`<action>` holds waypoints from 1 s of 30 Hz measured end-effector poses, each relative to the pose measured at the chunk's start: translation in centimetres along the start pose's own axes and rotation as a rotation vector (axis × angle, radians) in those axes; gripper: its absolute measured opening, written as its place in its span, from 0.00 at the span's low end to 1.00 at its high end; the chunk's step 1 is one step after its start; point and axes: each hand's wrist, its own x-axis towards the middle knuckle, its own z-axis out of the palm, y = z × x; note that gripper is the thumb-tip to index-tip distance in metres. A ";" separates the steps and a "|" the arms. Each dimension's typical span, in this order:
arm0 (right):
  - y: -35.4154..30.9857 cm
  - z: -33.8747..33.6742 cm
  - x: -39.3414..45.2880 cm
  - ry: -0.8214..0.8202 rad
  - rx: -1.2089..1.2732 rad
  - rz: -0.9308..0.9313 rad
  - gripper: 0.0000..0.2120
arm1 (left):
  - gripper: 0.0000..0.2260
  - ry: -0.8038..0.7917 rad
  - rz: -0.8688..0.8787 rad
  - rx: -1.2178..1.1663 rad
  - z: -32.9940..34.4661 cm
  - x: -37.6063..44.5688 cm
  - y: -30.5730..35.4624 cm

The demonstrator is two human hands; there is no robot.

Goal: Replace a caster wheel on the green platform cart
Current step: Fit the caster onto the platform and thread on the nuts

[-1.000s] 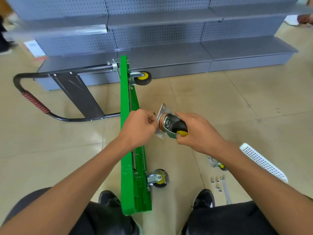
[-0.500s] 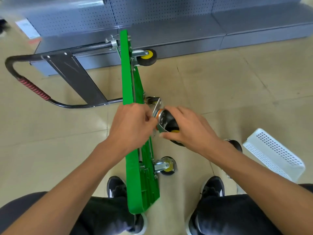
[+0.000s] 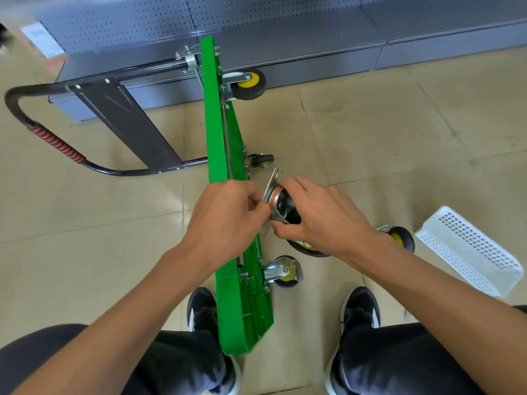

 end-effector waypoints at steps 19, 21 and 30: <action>0.7 3.8 -1.1 -0.039 -0.048 -0.385 0.33 | 0.09 -0.098 0.447 0.195 -2.5 -1.3 -3.7; 0.7 4.5 -1.3 -0.062 -0.076 -0.405 0.33 | 0.10 -0.126 0.465 0.213 -2.5 -1.6 -4.2; 1.5 6.2 -0.9 -0.080 -0.073 -0.400 0.34 | 0.11 -0.204 0.485 0.257 -2.4 -2.1 -5.3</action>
